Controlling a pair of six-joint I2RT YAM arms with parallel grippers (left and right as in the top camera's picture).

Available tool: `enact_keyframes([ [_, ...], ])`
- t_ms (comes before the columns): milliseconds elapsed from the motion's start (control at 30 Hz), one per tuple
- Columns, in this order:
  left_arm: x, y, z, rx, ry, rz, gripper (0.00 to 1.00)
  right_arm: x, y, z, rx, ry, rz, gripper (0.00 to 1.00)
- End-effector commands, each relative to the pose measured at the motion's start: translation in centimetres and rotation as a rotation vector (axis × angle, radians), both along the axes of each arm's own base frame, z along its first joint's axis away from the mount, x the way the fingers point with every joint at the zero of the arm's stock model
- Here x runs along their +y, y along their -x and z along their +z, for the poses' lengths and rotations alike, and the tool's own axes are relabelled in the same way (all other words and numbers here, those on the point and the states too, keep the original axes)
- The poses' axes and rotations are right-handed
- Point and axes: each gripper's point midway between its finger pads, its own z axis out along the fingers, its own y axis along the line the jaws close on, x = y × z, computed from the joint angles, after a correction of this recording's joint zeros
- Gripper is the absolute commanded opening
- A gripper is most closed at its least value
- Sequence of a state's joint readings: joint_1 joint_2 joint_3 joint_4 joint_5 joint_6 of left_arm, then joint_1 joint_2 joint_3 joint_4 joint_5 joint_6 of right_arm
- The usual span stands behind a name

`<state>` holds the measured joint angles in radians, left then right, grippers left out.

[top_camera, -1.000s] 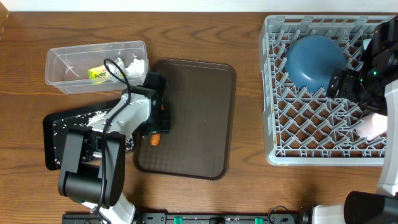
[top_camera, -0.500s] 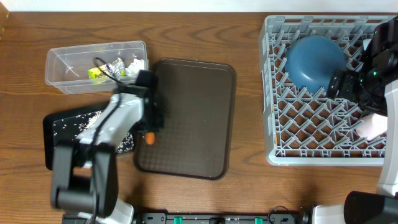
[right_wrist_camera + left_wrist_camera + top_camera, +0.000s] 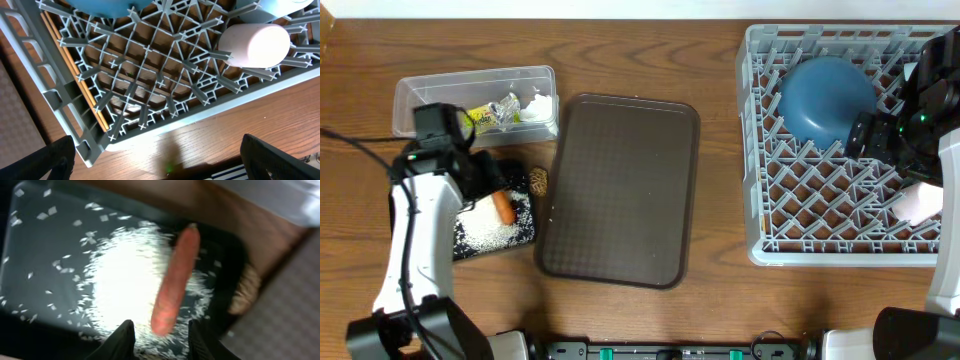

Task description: Sort waste into correct bins and load items into the dishwasher rack

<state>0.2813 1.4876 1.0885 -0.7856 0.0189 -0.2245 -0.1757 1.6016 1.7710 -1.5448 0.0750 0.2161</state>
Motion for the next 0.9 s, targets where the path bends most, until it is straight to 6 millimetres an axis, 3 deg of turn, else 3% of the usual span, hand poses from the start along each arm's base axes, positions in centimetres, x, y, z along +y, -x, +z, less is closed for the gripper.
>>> enact_keyframes([
  [0, 1.4, 0.5, -1.2, 0.04, 0.026, 0.076, 0.36, -0.3, 0.1, 0.1, -0.004, -0.001, -0.001, 0.99],
  [200, -0.5, 1.4, -1.6, 0.065, 0.164, 0.068, 0.38, -0.4, -0.1, 0.2, -0.015, 0.001, -0.001, 0.99],
  [400, -1.7, 4.5, -2.0, 0.198, 0.204, 0.086, 0.38, -0.4, -0.1, 0.2, -0.016, 0.001, -0.001, 0.99],
  [467, -2.0, 5.5, -2.2, 0.235, 0.216, 0.089, 0.31, -0.4, -0.2, 0.2, -0.017, 0.002, -0.001, 0.99],
  [633, -3.1, 7.5, -2.9, 0.313, 0.262, 0.134, 0.28, -0.4, -0.2, 0.2, -0.017, 0.002, -0.001, 0.99],
  [867, -5.9, 5.4, -2.9, 0.251, 0.293, 0.001, 0.29, -0.4, -0.2, 0.2, -0.018, 0.002, -0.001, 0.99],
])
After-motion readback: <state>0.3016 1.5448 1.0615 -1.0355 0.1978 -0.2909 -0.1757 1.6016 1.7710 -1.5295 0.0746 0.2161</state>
